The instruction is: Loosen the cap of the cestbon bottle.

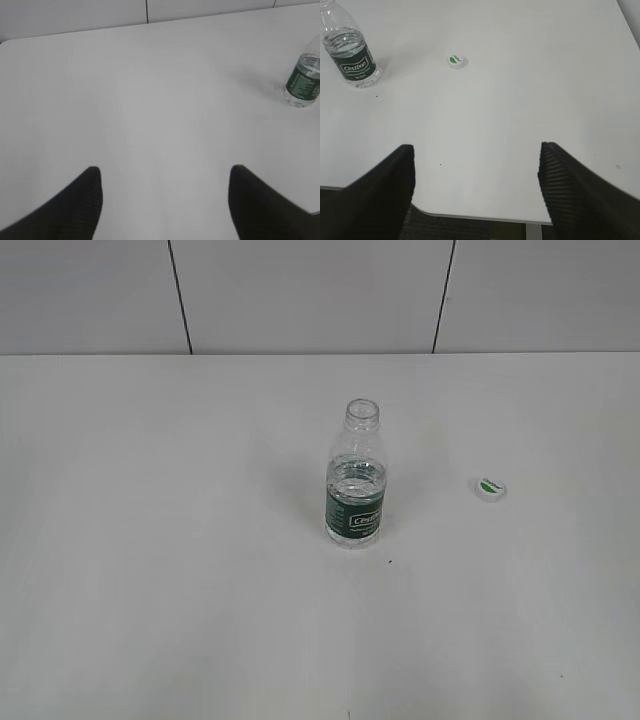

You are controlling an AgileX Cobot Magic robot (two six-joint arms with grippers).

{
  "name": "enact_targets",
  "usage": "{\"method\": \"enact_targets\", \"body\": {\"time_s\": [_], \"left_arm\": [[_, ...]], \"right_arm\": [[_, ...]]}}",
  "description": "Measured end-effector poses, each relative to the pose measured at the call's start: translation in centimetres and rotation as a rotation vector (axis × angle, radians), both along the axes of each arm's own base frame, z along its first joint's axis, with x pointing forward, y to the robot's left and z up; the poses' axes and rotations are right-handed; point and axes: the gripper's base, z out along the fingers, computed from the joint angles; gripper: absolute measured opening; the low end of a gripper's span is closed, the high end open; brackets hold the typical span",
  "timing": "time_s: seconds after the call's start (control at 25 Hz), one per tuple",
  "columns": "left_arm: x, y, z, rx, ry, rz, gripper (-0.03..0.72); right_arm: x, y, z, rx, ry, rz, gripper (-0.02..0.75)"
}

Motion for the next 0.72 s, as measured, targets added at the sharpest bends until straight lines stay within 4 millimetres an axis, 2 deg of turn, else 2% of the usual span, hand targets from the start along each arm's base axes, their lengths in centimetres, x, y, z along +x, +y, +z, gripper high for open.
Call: {"method": "enact_targets", "body": {"time_s": [0.32,0.72], "left_arm": [[0.02,-0.14,-0.02,0.0,0.001,0.158,0.482],[0.02,-0.16,-0.02,-0.001,0.001,0.169,0.482]], "right_arm": [[0.0,0.0,0.0,0.0,0.0,0.0,0.587],[-0.04,-0.03,0.0,0.0,0.0,0.027,0.587]]}}
